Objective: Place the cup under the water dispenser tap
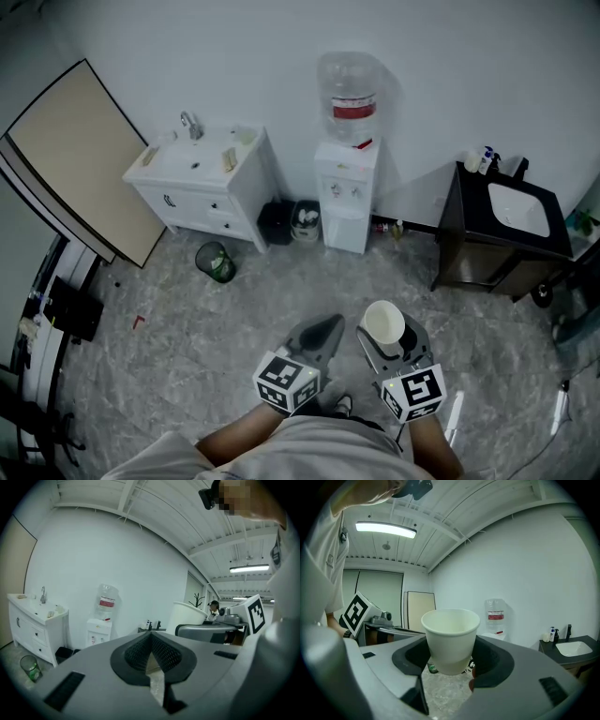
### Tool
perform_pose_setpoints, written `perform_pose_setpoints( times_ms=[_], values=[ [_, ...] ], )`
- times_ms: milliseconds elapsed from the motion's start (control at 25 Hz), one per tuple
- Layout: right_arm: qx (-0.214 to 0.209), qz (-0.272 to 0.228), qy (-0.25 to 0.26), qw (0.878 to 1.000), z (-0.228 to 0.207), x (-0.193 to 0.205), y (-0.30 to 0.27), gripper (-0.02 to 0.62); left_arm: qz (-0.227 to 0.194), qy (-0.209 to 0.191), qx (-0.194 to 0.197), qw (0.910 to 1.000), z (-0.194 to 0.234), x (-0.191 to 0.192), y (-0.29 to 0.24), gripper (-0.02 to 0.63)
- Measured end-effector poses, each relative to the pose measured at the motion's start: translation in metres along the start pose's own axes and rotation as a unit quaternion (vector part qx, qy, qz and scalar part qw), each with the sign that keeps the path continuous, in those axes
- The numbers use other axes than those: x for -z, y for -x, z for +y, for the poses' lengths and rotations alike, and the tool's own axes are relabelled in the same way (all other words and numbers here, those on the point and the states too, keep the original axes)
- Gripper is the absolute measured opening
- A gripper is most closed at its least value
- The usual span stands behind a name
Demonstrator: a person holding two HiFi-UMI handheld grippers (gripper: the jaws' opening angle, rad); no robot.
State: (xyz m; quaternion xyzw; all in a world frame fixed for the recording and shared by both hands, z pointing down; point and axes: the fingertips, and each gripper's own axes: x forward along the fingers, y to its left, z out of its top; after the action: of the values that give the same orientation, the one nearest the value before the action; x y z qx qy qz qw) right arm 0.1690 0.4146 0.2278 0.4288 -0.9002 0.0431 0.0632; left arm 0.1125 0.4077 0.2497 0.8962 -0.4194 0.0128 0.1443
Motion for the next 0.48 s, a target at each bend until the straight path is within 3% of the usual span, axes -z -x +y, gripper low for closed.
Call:
perform_pose_setpoints(
  times_ms=[240, 480],
  values=[
    [-0.024, -0.003, -0.002, 1.000, -0.010, -0.002, -0.027, 0.276, 0.001, 0.001, -0.016, 0.9999, 0.021, -0.004, -0.013, 0.005],
    [-0.026, 0.009, -0.019, 0.999, -0.033, 0.005, -0.083, 0.277, 0.006, 0.011, -0.022, 0.9997, 0.069, -0.004, -0.043, 0.005]
  ],
)
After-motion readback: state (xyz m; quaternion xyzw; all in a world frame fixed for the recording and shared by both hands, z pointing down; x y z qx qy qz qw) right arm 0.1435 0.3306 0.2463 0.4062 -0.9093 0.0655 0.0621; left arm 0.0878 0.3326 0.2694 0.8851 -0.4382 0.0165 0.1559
